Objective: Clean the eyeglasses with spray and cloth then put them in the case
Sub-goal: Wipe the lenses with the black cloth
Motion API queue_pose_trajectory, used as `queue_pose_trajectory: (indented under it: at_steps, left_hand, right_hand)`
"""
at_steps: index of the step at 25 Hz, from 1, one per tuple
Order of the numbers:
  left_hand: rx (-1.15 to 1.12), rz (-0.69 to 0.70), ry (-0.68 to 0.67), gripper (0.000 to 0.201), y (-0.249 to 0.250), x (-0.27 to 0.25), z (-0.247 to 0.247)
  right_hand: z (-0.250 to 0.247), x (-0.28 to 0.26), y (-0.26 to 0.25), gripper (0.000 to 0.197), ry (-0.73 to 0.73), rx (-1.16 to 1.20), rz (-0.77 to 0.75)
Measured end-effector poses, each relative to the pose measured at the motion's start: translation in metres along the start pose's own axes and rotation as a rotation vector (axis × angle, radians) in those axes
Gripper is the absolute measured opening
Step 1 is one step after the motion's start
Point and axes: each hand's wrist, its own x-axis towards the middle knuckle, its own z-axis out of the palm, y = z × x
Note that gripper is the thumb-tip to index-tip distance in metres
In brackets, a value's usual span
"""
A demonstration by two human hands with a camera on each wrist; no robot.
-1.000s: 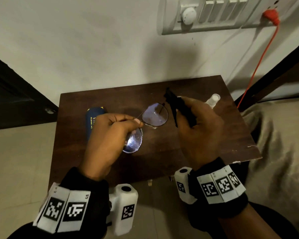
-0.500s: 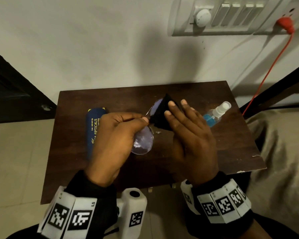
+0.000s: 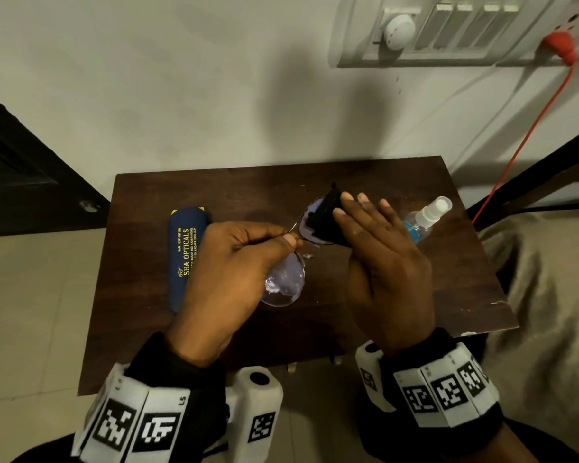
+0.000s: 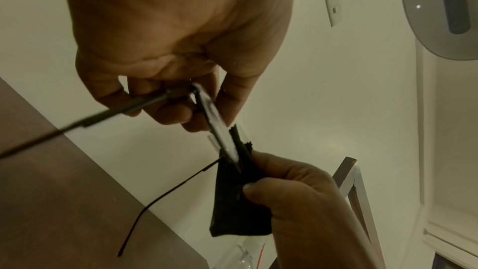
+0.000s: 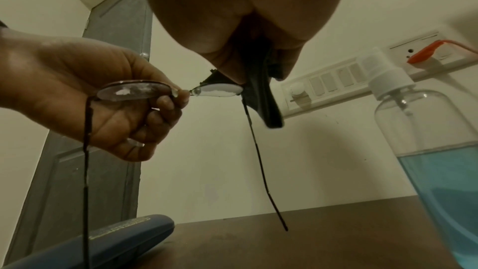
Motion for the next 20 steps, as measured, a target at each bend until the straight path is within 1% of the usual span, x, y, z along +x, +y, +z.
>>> queue_pose_trajectory:
  at_steps: [1,3,6,8,9,11,13,14,16,18,20]
  left_hand:
    - [0.001,-0.003,-0.015,0.027,0.000,0.000,0.000]
    - [0.024,0.002,-0.012,0.028,-0.001,0.000,0.000]
    - [0.061,0.052,-0.016,0.019,-0.003,0.000,-0.002]
    - [0.040,0.054,-0.016,0.013,-0.006,0.002,-0.006]
    - [0.031,0.048,0.005,0.013,-0.008,0.003,-0.009]
    - [0.037,0.038,0.029,0.024,-0.006,0.004,-0.011]
    - [0.049,0.041,-0.006,0.026,-0.002,0.004,-0.010]
    - [0.054,0.050,-0.017,0.027,-0.001,0.004,-0.010]
    - [0.060,0.078,-0.016,0.028,-0.002,0.004,-0.008]
    - [0.031,0.099,-0.002,0.022,-0.005,0.005,-0.008]
    - [-0.019,0.076,0.023,0.020,-0.007,0.006,-0.008]
  right_hand:
    - [0.001,0.001,-0.001,0.040,-0.004,-0.005,0.017]
    - [0.003,0.002,-0.003,0.042,-0.041,0.023,-0.008]
    - [0.004,0.005,-0.006,0.042,-0.133,0.099,-0.137]
    - [0.004,0.006,-0.007,0.038,-0.147,0.113,-0.190]
    - [0.005,0.006,-0.006,0.037,-0.136,0.107,-0.178]
    - [0.007,0.005,-0.004,0.038,-0.085,0.074,-0.080]
    - [0.009,0.005,-0.004,0.042,-0.061,0.048,0.001]
    - [0.011,0.005,-0.004,0.044,-0.071,0.052,0.005]
    - [0.011,0.005,-0.007,0.046,-0.114,0.089,-0.063]
    - [0.009,0.004,-0.008,0.043,-0.159,0.131,-0.167]
    - [0.007,0.003,-0.005,0.038,-0.148,0.138,-0.206]
